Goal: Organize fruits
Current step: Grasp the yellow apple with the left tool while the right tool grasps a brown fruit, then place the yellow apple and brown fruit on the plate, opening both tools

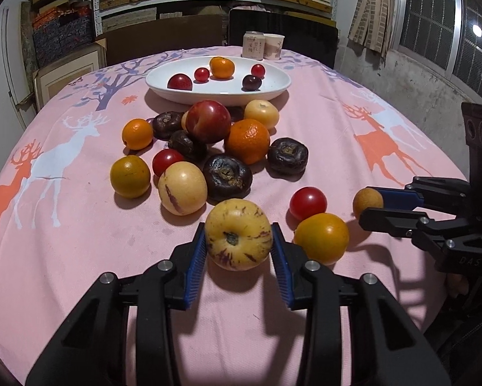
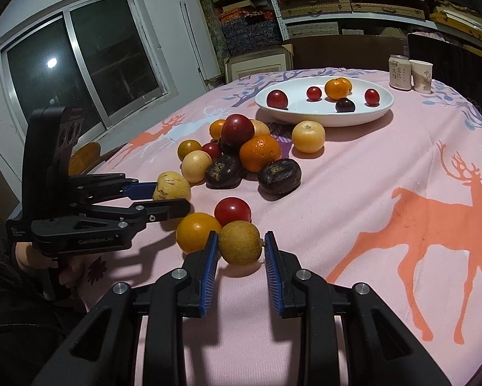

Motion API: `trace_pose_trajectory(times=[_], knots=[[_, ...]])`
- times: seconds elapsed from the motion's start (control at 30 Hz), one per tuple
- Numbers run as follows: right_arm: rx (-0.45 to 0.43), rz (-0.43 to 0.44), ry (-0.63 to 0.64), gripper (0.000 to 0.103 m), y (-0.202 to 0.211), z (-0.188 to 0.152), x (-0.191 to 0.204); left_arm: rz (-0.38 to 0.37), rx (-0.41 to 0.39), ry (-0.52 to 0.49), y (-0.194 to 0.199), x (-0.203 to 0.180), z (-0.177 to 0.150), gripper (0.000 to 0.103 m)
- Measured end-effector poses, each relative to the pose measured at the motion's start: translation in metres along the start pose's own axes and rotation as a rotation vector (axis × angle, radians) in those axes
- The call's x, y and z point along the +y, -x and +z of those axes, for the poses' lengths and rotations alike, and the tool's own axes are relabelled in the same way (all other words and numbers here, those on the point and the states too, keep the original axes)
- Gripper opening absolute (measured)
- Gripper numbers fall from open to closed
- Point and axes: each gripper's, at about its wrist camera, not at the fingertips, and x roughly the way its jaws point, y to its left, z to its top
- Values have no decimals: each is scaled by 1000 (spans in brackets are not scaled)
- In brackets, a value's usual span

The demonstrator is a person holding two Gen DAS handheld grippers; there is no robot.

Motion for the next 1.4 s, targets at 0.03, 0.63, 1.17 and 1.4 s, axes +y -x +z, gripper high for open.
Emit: trace_pose_trajectory(times=[0.03,0.63,1.17,1.4], knots=[[-5,-2,-4,29,1,0,-1,-3,-4,2,2,1,0,38],[-267,-221,-65,29,70,93,-39,-17,-102,-11,31,16,93,38],[-150,-309,-87,29,-35,165,-102,-18,40,2,-102,14,180,38],[-105,-306,-95,29,-66,169,-111,-6,94,11,-135,22,184,38]])
